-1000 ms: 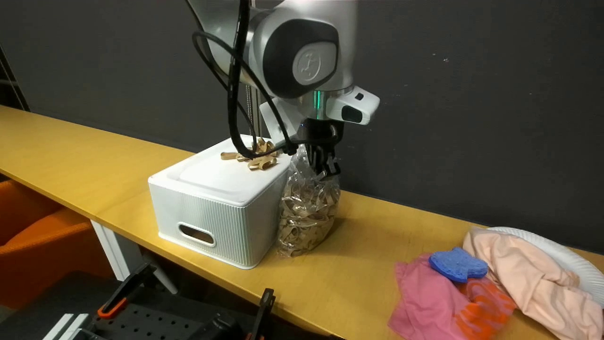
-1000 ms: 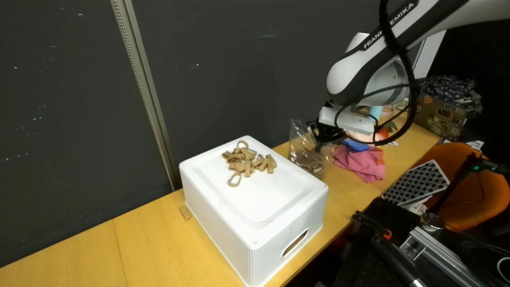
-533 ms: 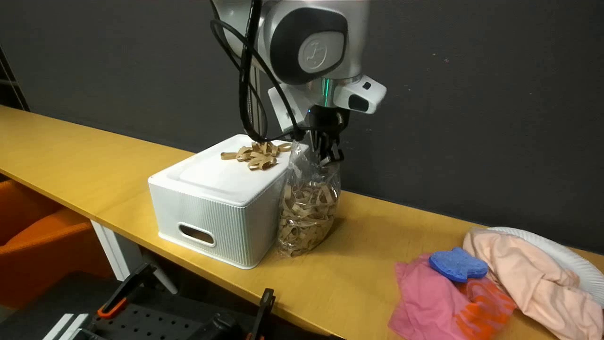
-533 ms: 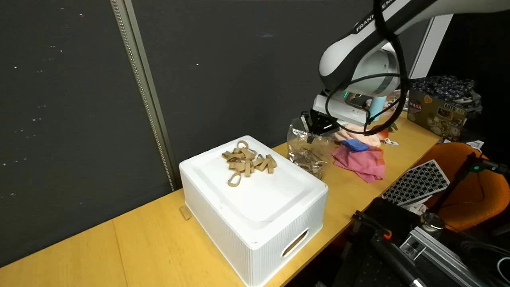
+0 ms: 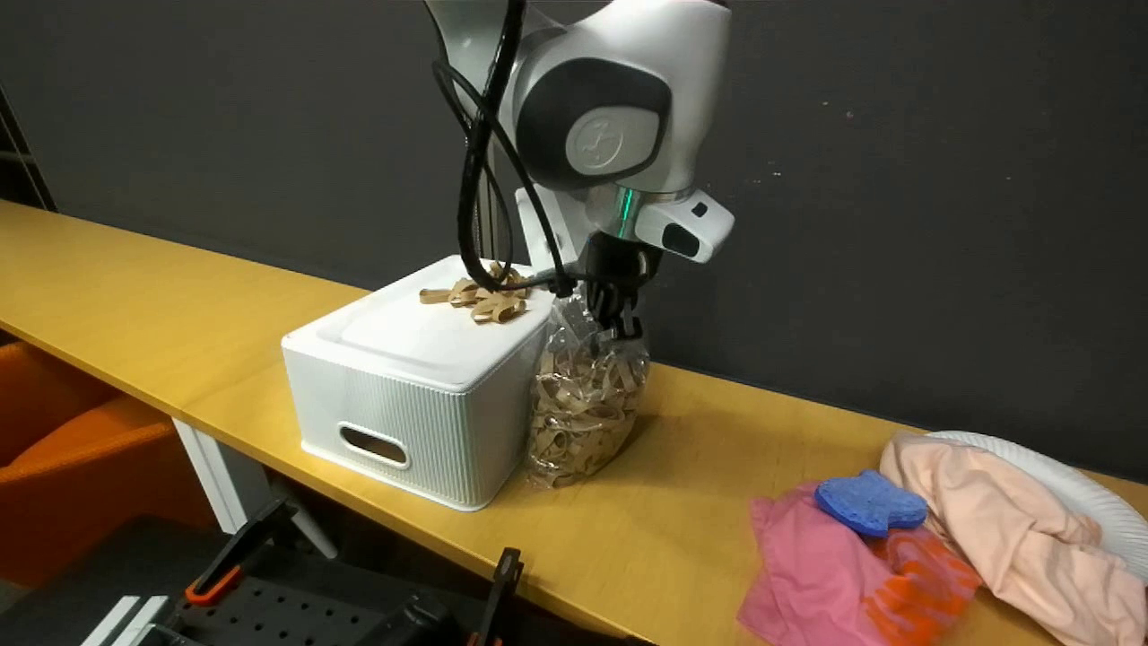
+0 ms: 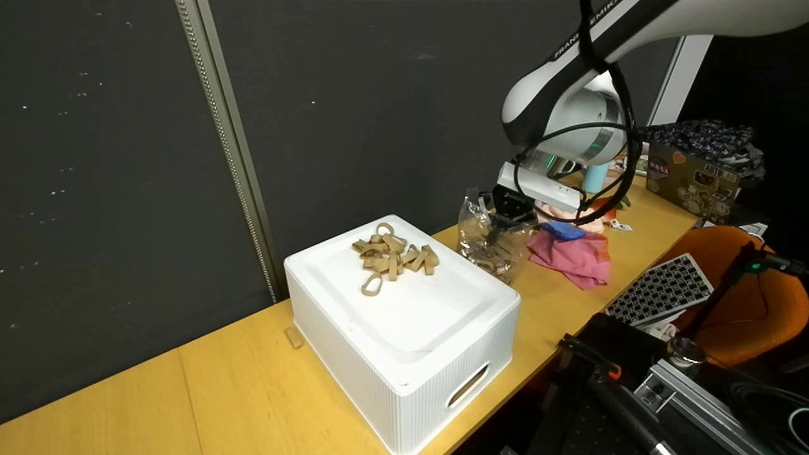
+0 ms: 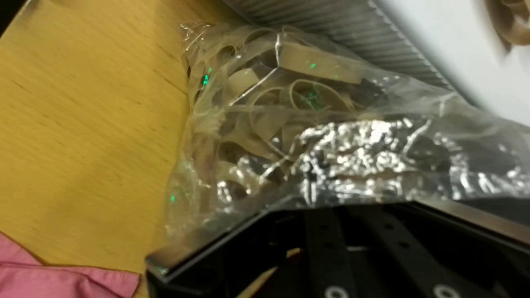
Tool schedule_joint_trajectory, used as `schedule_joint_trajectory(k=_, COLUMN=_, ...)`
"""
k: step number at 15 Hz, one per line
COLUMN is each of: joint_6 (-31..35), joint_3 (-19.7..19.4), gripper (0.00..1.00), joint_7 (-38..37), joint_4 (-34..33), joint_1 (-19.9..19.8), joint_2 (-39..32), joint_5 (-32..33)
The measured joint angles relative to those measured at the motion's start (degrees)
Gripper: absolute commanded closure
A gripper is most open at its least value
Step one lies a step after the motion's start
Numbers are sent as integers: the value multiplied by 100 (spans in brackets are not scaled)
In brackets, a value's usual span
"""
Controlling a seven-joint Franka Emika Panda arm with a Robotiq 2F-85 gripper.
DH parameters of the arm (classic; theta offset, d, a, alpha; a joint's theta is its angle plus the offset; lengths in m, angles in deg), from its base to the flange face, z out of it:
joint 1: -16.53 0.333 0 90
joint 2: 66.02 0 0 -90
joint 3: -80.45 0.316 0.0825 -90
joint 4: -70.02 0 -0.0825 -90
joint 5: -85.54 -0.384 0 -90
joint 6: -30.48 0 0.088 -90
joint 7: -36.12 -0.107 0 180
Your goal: Remove some rubber bands from the plastic and put them on top of the white storage container.
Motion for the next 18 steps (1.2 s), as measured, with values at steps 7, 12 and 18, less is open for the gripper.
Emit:
schedule_joint_trajectory(k=7, joint_6=-156, joint_3=-51, gripper=32, joint_7=-23, joint_4=-34, joint_1=-90, joint_2=-66, joint_5=10)
schedule_joint_trajectory(k=12, joint_6=-231, joint_3=-52, gripper=0, joint_7=-78, joint_4=-152, joint_1=-55, joint_2=-310, joint_5=43)
schedule_joint_trajectory(k=18, joint_6=-207, joint_3=-50, gripper=0, joint_7=-360, joint_4=-324, joint_1=96, joint_2=-891, joint_5=288)
